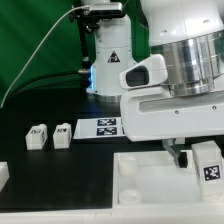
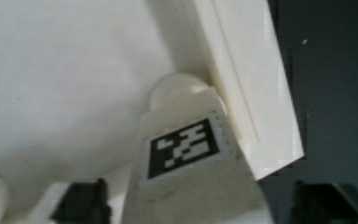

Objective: Assemble one leg

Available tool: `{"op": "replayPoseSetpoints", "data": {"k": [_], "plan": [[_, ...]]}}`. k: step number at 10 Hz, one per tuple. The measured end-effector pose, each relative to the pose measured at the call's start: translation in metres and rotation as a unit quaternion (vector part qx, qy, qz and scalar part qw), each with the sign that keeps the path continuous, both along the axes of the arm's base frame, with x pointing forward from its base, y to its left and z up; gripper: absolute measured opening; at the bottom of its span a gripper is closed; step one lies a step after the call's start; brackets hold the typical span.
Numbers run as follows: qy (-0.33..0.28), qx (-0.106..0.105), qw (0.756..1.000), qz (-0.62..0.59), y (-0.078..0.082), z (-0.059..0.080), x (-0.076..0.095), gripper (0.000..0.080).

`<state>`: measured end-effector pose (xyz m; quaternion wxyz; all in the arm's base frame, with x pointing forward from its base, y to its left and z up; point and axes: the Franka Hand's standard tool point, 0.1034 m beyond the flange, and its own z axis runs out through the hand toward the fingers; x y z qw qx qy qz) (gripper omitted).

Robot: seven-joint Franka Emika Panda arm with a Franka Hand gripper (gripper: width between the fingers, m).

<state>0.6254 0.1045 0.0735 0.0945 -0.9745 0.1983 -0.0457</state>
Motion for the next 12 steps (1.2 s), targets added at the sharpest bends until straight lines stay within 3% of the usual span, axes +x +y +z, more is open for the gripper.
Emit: {"op": "replayPoseSetpoints", "data": {"k": [1, 2, 4, 6, 8, 9, 10, 12], "plan": [[0.008, 0.007, 0.999, -0.046, 0.0004, -0.0001, -0.0001, 0.0447], [0.016, 0.013, 0.995, -0.093, 0.0002, -0.0004, -0.0003, 0.0288], [0.03, 0.023, 0.985, -0.169, -0.0004, -0.0011, -0.0007, 0.0291], [0.066, 0.033, 0.948, -0.308, 0.0013, -0.0014, -0.0006, 0.0291], [0.11, 0.052, 0.843, -0.523, 0.0084, -0.0015, -0.0019, 0.0291], [0.109, 0.078, 0.783, -0.608, 0.0076, -0.0021, -0.0028, 0.0291], [0.108, 0.081, 0.775, -0.618, 0.0073, -0.0021, -0.003, 0.0291], [0.105, 0.077, 0.795, -0.592, 0.0072, -0.0028, -0.0033, 0.0291]]}}
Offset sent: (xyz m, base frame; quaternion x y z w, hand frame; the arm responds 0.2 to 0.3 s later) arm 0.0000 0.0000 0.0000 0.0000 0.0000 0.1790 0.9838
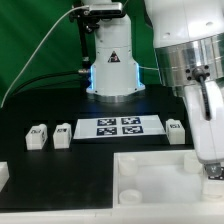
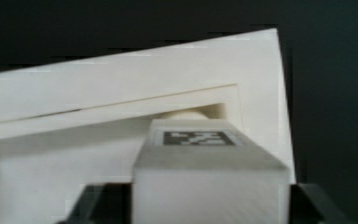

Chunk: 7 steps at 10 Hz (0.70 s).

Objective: Assemble one leg

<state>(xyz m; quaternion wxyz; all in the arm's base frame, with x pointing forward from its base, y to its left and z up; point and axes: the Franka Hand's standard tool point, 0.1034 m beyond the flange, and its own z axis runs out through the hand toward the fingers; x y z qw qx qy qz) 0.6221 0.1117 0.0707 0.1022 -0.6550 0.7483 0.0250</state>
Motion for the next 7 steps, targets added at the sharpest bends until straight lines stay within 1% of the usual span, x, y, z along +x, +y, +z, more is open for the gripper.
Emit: {"op": "replayPoseSetpoints", "data": {"k": [1, 2, 3, 4, 5, 7], "plan": [[-0.001, -0.001, 1.0, 0.004, 0.0004, -0.0003, 0.0, 0.0478], [-0.018, -0.012, 0.997, 0.07, 0.0025, 0.0004, 0.0014, 0.0478], [-0.033, -0.029, 0.986, 0.162, 0.0055, 0.0021, 0.0015, 0.0612], [-0.038, -0.034, 0.979, 0.198, 0.0038, 0.0008, 0.0013, 0.0642], [-0.043, -0.038, 0.972, 0.228, 0.0033, 0.0006, 0.0014, 0.0642], [-0.058, -0.055, 0.938, 0.338, 0.0032, 0.0005, 0.0014, 0.0649]]}}
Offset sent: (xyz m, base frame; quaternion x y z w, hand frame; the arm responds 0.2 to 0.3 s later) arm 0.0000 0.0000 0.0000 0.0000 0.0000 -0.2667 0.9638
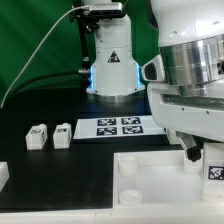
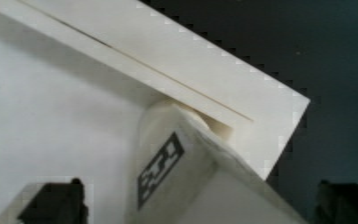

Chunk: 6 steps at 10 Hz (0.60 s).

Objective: Assemble one leg

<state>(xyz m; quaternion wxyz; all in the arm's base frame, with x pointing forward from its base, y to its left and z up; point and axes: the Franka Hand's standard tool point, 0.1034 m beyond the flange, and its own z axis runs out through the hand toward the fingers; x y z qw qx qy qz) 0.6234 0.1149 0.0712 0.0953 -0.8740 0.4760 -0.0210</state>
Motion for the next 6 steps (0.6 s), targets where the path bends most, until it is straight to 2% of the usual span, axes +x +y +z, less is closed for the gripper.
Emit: {"op": "replayPoseSetpoints", "data": {"k": [1, 3, 4, 5, 6], "plan": [[-0.017, -0.038, 0.988, 0.148, 0.0025, 0.0009, 0.0005, 0.0649], [-0.036, -0.071, 0.94, 0.332, 0.0042, 0.0024, 0.0018, 0.0649], [-0.037, -0.07, 0.942, 0.328, 0.0037, 0.0023, 0.0022, 0.0649], [-0.034, -0.068, 0.949, 0.307, 0.0038, 0.002, 0.0018, 0.055], [-0.034, -0.068, 0.948, 0.309, 0.0036, 0.0019, 0.0018, 0.055]]}}
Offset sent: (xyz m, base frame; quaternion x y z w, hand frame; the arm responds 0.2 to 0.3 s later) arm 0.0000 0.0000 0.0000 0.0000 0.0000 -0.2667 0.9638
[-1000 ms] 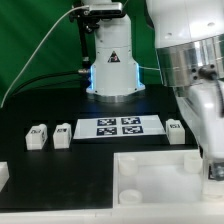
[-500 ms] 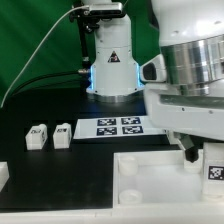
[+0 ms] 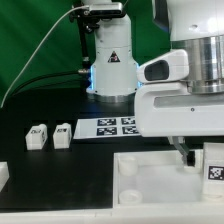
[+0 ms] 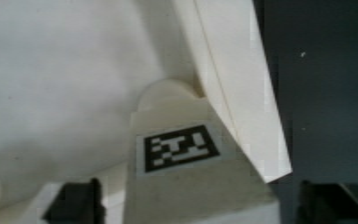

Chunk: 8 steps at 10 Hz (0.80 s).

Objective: Assemble one leg

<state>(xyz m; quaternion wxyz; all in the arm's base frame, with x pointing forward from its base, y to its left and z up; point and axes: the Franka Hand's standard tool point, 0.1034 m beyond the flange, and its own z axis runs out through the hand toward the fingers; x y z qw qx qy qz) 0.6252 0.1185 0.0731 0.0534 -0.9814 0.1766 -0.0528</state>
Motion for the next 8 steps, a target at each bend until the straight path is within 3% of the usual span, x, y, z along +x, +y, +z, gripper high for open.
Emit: {"op": "replayPoseSetpoints", "data": {"k": [1, 2, 4, 5, 8], "plan": [[0.002, 0.004, 1.0, -0.025, 0.0004, -0.0001, -0.0001, 0.0381], [0.007, 0.009, 0.998, -0.068, -0.0009, -0.0008, -0.0009, 0.0297], [0.016, 0.022, 0.986, -0.167, -0.0021, -0.0013, -0.0004, 0.0297], [0.028, 0.033, 0.966, -0.255, -0.0042, -0.0013, 0.0014, 0.0297], [0.083, 0.058, 0.836, -0.539, -0.0041, -0.0009, 0.0043, 0.0297]]}}
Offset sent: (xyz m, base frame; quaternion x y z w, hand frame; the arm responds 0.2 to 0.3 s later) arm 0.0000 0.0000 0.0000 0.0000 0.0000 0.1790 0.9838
